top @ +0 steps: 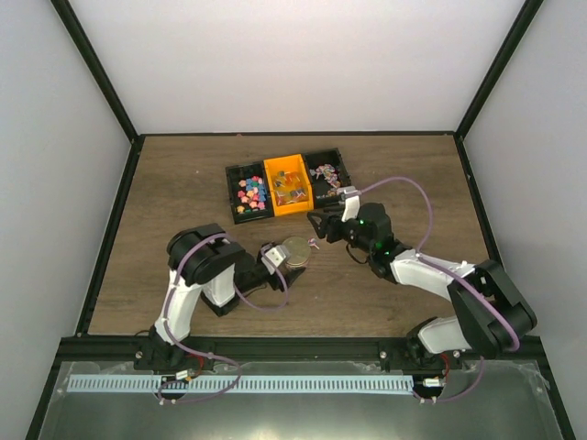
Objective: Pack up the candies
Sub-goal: Move the packing bottle to the center of the board, then screw the bottle lid onto the packing bottle.
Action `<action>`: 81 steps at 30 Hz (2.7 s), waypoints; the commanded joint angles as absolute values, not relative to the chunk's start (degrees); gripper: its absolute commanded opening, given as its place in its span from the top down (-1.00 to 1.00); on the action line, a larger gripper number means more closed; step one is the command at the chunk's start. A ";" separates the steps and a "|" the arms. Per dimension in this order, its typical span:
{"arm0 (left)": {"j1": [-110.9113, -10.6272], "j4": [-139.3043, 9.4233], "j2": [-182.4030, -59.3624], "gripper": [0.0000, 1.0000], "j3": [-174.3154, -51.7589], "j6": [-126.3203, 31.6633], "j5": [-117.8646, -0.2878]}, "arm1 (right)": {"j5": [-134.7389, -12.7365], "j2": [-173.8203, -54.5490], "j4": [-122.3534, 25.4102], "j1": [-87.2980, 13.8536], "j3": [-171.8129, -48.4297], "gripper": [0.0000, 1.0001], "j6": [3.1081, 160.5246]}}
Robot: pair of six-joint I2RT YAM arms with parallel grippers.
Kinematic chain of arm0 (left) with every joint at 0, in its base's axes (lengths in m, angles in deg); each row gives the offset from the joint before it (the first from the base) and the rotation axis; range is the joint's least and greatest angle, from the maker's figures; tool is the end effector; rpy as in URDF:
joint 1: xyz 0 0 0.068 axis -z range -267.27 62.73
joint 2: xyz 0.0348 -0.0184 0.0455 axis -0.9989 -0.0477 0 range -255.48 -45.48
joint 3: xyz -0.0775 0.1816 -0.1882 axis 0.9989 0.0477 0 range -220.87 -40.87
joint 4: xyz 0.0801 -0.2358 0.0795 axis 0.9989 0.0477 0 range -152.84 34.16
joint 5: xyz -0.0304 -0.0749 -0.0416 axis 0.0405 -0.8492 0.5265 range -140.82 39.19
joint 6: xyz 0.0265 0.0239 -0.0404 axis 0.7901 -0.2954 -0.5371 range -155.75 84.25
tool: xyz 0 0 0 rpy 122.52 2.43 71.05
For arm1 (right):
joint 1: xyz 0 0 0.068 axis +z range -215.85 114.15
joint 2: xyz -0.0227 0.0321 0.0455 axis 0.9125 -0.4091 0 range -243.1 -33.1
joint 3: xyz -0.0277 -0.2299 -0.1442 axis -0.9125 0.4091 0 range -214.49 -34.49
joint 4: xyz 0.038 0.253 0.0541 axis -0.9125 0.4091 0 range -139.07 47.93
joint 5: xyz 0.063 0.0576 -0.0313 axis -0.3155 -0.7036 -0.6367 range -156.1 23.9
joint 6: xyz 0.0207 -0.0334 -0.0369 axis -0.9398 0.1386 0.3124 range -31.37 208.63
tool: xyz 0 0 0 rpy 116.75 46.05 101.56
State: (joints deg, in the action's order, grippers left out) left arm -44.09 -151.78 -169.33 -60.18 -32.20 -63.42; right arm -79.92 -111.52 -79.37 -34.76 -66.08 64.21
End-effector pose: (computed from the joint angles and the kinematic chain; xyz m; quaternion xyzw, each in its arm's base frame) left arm 0.1904 -0.1893 0.0513 0.3749 0.7005 -0.2860 0.5357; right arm 0.2375 0.1532 0.2036 -0.1181 0.7900 0.3619 0.4806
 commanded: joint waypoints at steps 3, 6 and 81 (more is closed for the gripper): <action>-44.27 -164.44 -174.12 -0.70 -54.92 -32.31 -75.52 | -86.91 -113.11 -84.20 -35.12 -63.23 0.06 59.68; -44.76 -164.44 -174.53 -0.71 -54.93 -31.97 -77.19 | -89.92 -115.23 -83.89 -35.09 -62.80 0.22 58.67; -47.08 -164.44 -175.10 -0.72 -54.20 -32.80 -80.45 | -82.52 -119.54 -82.29 -29.19 -62.98 0.57 59.43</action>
